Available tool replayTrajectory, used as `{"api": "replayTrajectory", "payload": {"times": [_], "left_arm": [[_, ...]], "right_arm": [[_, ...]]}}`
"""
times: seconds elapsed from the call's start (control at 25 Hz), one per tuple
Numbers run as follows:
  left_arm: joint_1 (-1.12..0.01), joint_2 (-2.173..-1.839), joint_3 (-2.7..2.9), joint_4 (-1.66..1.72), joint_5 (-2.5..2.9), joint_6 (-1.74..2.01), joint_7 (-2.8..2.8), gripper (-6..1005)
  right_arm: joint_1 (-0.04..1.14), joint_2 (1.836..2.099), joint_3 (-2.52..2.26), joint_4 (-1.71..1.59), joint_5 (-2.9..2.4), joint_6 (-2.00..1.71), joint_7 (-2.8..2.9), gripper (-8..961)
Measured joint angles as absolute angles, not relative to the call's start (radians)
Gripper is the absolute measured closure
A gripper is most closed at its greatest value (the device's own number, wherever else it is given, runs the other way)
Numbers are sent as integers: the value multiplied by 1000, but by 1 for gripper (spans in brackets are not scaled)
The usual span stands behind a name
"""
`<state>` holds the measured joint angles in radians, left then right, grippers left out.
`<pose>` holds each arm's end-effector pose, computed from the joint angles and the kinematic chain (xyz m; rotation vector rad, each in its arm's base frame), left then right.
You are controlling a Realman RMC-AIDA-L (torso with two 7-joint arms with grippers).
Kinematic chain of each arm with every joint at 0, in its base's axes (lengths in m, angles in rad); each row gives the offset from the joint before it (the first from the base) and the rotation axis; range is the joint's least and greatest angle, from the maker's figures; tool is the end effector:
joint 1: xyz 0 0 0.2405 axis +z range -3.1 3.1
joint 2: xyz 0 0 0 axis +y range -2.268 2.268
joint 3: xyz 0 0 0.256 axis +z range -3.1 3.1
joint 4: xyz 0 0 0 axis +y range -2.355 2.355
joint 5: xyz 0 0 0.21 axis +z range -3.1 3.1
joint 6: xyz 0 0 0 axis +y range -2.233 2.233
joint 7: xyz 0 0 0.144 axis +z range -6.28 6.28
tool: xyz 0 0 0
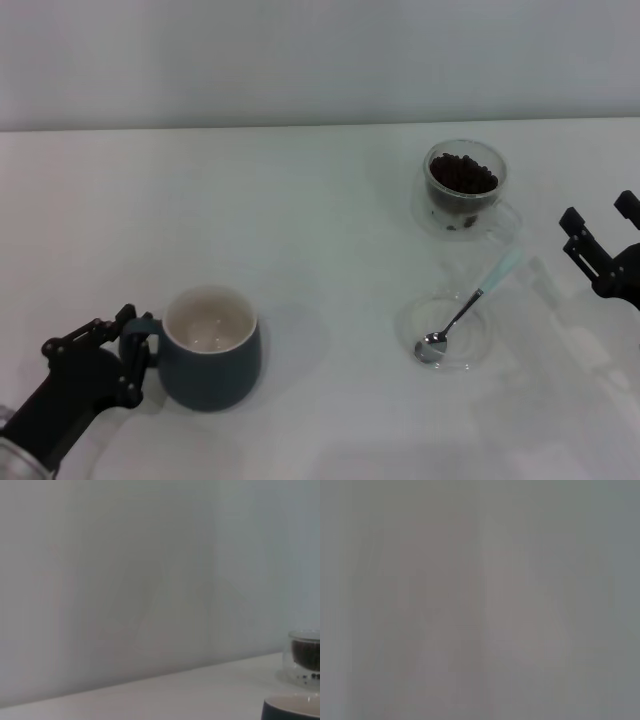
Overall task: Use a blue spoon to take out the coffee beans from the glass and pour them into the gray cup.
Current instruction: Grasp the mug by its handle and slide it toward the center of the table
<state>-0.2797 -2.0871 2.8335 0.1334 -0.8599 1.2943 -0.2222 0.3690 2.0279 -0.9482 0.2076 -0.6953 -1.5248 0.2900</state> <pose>-0.3322 0.2382 -0.0760 -2.0452 -0.5095 -0.7001 0.3572 0.2510 -0.0101 -1.7161 0.5667 0.7863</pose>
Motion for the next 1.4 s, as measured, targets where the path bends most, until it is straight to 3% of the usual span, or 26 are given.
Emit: {"api": "replayTrajectory", "payload": {"times": [0.72,1.4], "left_arm": [[-369,-2089,2842,232,-830,1133,-159,842],[-365,-2091,2842,267,-781,1097,-85,859]], "right_arm": [[372,2028,-950,214,-698,-1541,290,199],[375,2028,-948,213,-721,-1541,293,201]]}}
